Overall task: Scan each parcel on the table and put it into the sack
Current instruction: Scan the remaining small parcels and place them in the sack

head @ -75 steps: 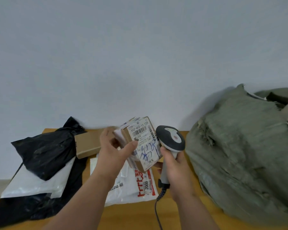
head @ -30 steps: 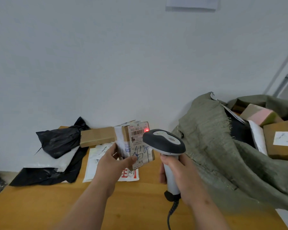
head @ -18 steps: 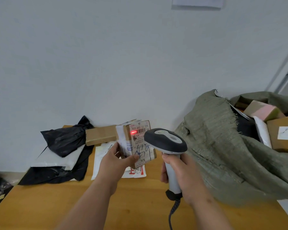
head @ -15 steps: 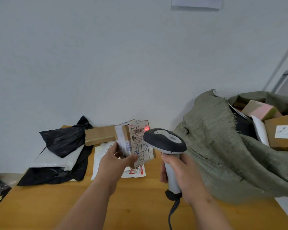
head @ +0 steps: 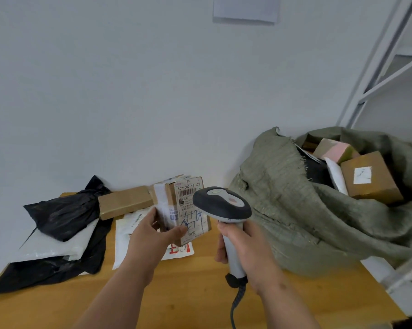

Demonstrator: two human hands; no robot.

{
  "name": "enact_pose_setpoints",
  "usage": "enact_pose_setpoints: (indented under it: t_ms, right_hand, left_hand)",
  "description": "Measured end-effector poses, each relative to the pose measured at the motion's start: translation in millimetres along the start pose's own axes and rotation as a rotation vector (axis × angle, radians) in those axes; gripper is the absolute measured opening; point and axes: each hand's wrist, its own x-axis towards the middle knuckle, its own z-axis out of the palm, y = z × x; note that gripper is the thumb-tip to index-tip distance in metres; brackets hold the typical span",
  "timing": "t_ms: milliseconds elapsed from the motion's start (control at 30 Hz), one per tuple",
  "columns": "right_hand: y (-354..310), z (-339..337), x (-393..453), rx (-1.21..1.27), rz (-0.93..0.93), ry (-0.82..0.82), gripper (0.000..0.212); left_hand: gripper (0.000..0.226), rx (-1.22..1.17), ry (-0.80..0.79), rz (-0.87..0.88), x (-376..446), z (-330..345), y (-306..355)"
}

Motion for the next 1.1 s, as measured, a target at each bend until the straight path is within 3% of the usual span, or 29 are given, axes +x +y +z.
enact_pose_setpoints:
  t_ms: [467, 633, 767, 1100]
  right_hand:
    - [-7.4, -91.4, 24.5, 0.149, -0.015, 0.306, 0.008]
    - [-23.3, -153.5, 46.5, 0.197, -0.062, 0.393, 0.007]
    - [-36.6, -201.4, 66.7, 0.274, -0.089, 0.458, 0.005]
    - [-38.0, -291.2, 100.7, 0.34, -0.096, 0.492, 0.012]
  left_hand:
    - [0.045, 0.315, -0.031, 0.281, 31.0, 97.6, 70.3]
    - [0.096, 0.483, 0.015, 0.441, 55.2, 166.9, 119.8]
    - [0.11, 0.576, -0.025, 0.555, 69.3, 226.7, 162.6]
    - [0.093, 0.862, 0.06, 0.871, 115.1, 344.8, 207.0]
